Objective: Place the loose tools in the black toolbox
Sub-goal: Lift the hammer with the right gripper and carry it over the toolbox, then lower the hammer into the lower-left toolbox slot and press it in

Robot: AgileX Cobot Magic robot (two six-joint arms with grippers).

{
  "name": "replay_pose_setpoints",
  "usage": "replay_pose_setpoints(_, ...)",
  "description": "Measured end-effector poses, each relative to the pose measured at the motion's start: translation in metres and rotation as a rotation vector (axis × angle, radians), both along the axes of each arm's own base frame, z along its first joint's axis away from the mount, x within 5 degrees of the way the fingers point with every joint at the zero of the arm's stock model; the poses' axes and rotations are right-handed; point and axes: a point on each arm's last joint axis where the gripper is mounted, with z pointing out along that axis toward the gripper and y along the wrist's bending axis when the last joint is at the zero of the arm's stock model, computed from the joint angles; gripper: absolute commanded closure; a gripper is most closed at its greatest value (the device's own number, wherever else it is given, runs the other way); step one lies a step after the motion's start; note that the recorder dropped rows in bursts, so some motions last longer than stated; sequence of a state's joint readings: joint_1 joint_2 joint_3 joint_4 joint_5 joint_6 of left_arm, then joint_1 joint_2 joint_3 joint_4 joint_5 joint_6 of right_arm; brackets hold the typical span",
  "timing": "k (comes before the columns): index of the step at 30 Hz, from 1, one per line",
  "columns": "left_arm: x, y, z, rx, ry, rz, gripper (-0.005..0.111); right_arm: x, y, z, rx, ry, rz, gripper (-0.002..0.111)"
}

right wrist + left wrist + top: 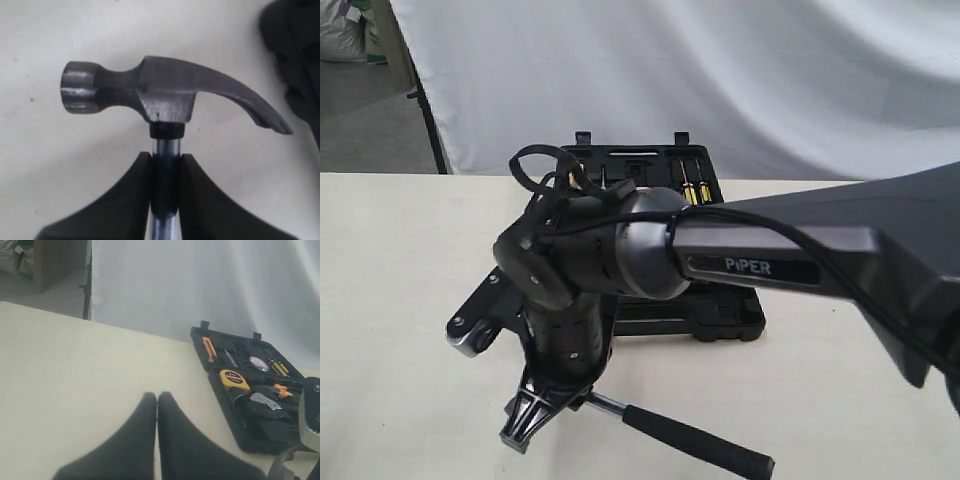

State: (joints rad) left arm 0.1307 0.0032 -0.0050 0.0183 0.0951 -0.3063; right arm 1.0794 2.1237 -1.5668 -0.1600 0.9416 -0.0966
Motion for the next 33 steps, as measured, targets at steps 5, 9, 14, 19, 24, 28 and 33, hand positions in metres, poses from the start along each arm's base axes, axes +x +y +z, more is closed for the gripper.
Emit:
replay_pose_setpoints(5,0.0,0.0,0.0,0.0,0.0,0.0,0.106,0.013,-0.013,0.0,-0.053,0.006,-0.034,0.108)
replay_pose_setpoints(9,0.0,0.0,0.0,0.0,0.0,0.0,0.106,0.023,-0.023,0.004,-0.097,-0.017,-0.032,0.108)
replay_pose_setpoints(14,0.0,0.0,0.0,0.0,0.0,0.0,0.106,0.036,-0.037,0.008,-0.21,-0.091,-0.016,0.108)
replay_pose_setpoints(19,0.0,0.0,0.0,0.0,0.0,0.0,0.106,0.053,-0.048,0.011,-0.264,-0.18,0.003,0.108)
replay_pose_setpoints(24,0.0,0.0,0.0,0.0,0.0,0.0,0.106,0.069,-0.048,0.02,-0.242,-0.276,0.029,0.108)
replay_pose_setpoints(28,0.0,0.0,0.0,0.0,0.0,0.0,0.106,0.091,-0.042,0.04,-0.132,-0.378,0.036,0.108)
replay_pose_setpoints(33,0.0,0.0,0.0,0.0,0.0,0.0,0.106,0.124,-0.048,0.055,-0.011,-0.48,0.045,0.108)
